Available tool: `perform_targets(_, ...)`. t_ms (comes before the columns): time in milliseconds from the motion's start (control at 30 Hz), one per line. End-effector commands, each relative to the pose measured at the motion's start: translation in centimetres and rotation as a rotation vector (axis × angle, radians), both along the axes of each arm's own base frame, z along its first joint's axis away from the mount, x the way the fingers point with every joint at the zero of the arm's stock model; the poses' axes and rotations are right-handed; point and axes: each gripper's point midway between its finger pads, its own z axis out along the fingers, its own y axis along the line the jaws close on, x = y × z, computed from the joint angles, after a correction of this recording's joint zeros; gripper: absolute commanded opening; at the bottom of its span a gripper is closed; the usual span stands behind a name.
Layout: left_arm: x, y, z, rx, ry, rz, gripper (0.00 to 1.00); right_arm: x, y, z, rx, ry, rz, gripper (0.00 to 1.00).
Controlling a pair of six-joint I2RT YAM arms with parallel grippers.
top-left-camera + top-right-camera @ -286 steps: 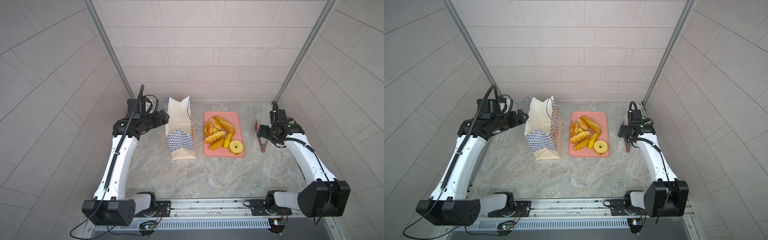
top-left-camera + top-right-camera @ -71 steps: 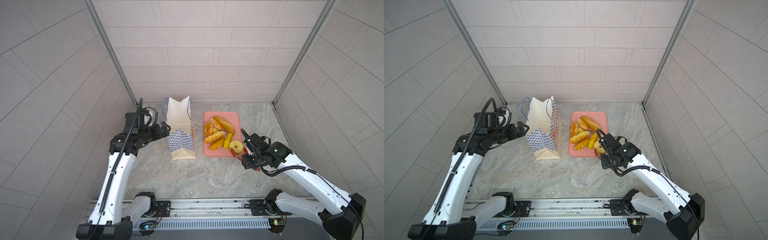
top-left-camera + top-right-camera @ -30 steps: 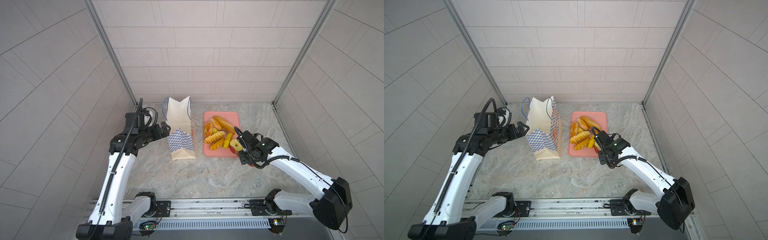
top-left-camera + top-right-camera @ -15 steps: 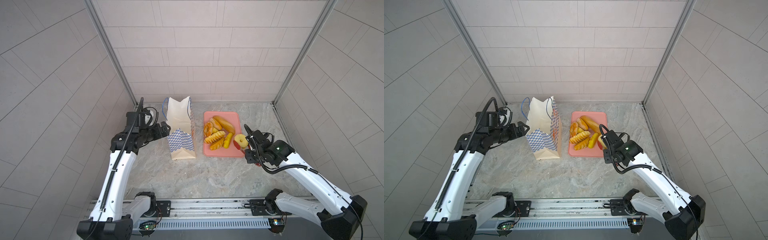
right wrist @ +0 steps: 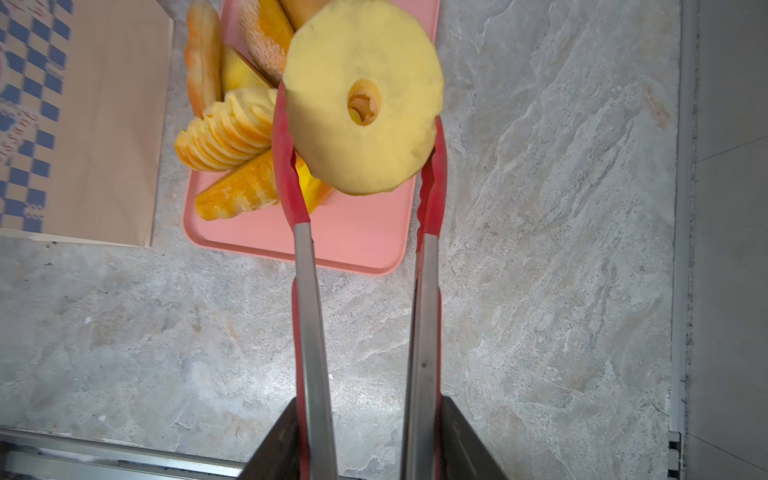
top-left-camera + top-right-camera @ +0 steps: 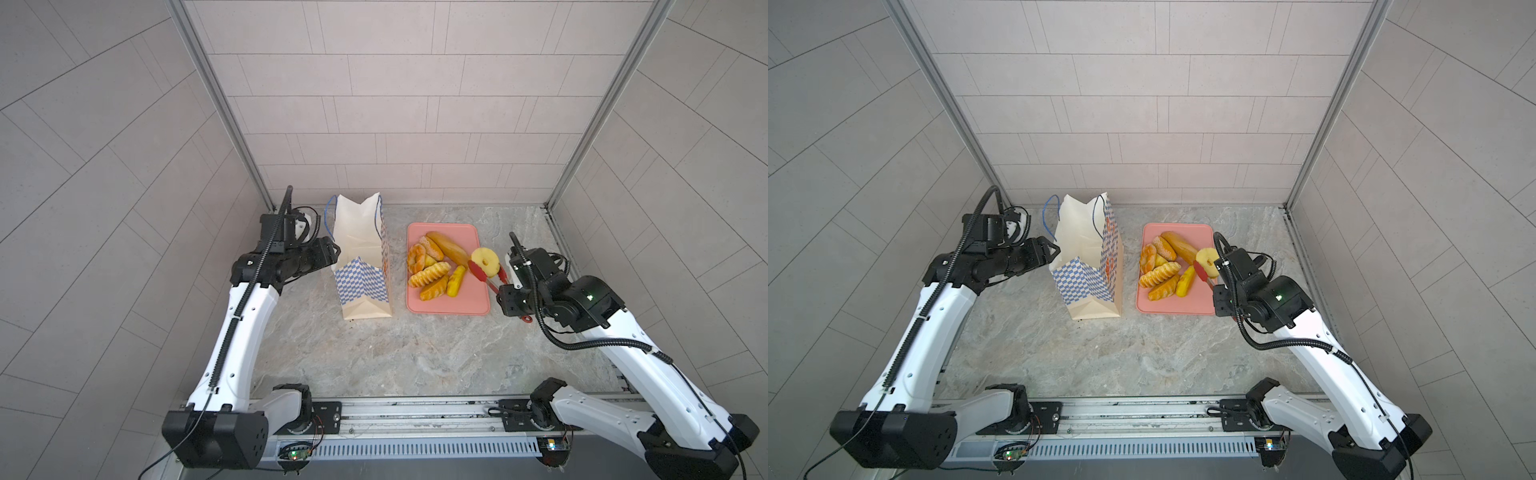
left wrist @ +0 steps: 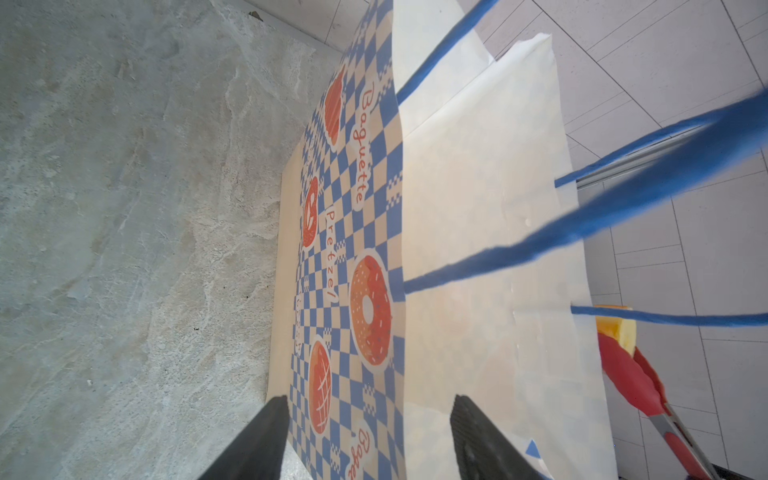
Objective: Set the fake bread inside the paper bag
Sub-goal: 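Lift the pineapple ring in the tongs and carry it toward the bag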
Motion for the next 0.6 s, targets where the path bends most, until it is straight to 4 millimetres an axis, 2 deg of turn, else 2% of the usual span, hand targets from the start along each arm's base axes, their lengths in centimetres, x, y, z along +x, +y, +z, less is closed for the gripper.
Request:
perform_targets(0,1.0,-0.3,1.6,-0.002,-0.059,-0.007,0.62,0.4,0.9,3.1,0.057,-0.073,0.045,0.46)
perform_targets(200,1.6,-0.7,1.5,-0.017,-0.063,-0.009,0.48,1.0,3.3,7.2,0.162,-0.142,0.140,0.45)
perform_targets(567,1.6,-1.3,1.3,-0.058,-0.072,-0.012,0.17,2.7,9.8,16.0,0.448,-0.292,0.328,0.44)
